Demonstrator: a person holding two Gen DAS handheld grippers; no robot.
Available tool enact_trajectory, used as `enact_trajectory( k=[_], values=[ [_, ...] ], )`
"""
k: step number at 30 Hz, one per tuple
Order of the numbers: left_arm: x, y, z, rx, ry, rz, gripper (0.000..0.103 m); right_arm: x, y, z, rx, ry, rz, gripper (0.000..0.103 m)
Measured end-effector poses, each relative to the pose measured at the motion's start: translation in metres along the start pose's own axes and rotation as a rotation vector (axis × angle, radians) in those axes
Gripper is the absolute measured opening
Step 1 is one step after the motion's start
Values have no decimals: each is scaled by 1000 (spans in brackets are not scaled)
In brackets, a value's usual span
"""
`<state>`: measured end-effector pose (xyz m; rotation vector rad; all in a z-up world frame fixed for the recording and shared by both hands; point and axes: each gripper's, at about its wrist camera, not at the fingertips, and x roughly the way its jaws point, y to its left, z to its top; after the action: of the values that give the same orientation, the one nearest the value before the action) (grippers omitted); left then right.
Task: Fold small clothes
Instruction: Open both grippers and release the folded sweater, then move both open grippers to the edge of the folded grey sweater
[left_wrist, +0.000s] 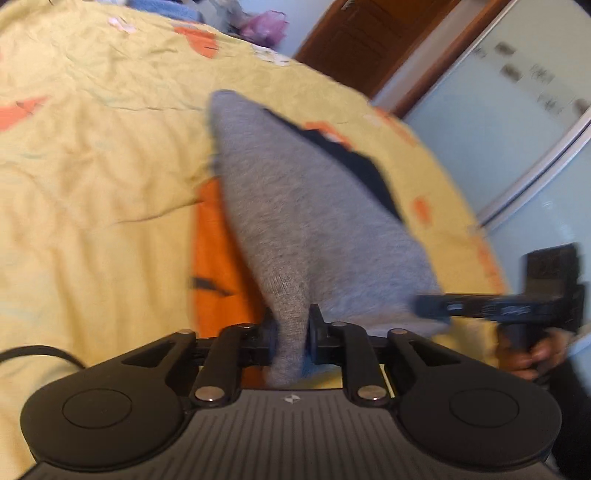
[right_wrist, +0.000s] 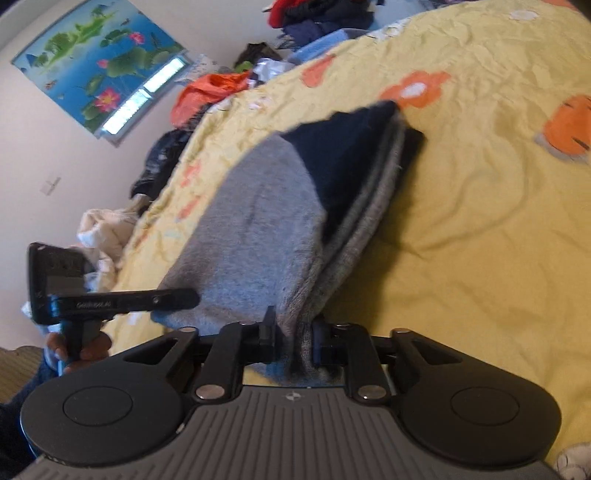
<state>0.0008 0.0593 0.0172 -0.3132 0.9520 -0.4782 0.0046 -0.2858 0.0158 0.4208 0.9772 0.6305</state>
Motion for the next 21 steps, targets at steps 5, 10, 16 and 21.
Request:
enact_trajectory(
  k=[5,10,16,21],
  values=[
    [-46,-21,13,99,-255,113,33,-33,14,28,-84,-236,-68,73],
    [-13,-86,22,387,-398,144,89,5,35,90,-114,-283,-4,73],
    [83,-82,36,443,-214,240,87,92,20,113,-186,-139,-277,71],
    [97,-83,35,485,-209,258,93,97,15,113,-238,-154,-291,70]
  ],
)
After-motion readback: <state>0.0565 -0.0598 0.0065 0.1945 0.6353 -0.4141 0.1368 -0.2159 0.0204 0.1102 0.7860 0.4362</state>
